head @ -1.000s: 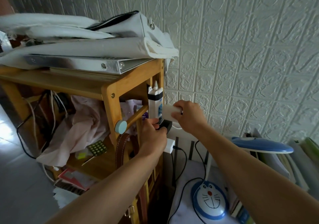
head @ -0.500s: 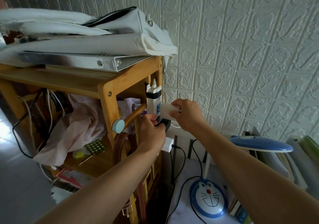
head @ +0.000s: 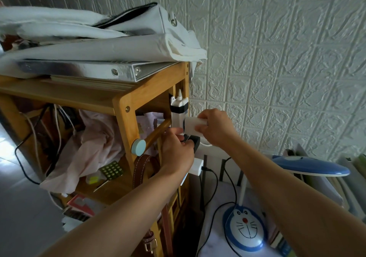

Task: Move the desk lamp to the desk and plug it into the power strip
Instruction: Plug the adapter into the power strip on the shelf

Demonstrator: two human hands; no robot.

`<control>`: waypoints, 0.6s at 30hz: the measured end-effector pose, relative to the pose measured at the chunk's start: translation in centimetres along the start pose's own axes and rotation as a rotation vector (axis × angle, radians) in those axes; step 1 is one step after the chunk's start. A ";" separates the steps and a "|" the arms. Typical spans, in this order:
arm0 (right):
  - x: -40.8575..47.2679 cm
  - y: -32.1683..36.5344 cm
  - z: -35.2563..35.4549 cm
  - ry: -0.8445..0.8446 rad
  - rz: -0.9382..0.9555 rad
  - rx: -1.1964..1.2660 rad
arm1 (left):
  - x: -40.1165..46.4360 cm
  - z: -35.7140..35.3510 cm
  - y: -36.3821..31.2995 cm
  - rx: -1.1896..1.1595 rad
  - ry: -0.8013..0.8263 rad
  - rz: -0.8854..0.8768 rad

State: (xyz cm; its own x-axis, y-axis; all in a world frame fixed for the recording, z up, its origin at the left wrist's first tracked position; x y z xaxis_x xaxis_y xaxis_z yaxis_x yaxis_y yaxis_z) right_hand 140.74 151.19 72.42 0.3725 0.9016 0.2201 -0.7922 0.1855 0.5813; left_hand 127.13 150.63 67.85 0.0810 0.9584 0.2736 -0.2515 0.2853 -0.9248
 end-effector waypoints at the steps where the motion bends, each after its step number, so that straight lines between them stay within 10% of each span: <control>1: 0.0 0.2 -0.1 -0.005 0.000 -0.015 | 0.0 0.0 0.0 0.004 0.003 -0.003; 12: -0.3 0.4 -0.6 -0.007 0.036 -0.101 | -0.2 -0.1 -1.4 0.104 0.029 -0.059; 18: -0.9 -3.0 1.1 0.098 -0.027 0.060 | -0.2 -1.1 -3.5 0.308 0.056 -0.371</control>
State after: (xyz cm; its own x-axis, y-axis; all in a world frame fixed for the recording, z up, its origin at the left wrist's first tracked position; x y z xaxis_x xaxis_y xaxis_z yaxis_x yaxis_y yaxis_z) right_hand 143.29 149.37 71.37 0.3418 0.9311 0.1275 -0.7511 0.1891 0.6325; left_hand 129.10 149.42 70.74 0.2686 0.7921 0.5481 -0.4691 0.6046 -0.6438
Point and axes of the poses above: each hand's wrist, its own x-axis towards the middle knuckle, its own z-axis out of the back of the hand, y = z × x, the point moved 8 cm from there along x, towards the middle knuckle, and after that the axes turned 6 degrees about -z, right-handed, at the moved point
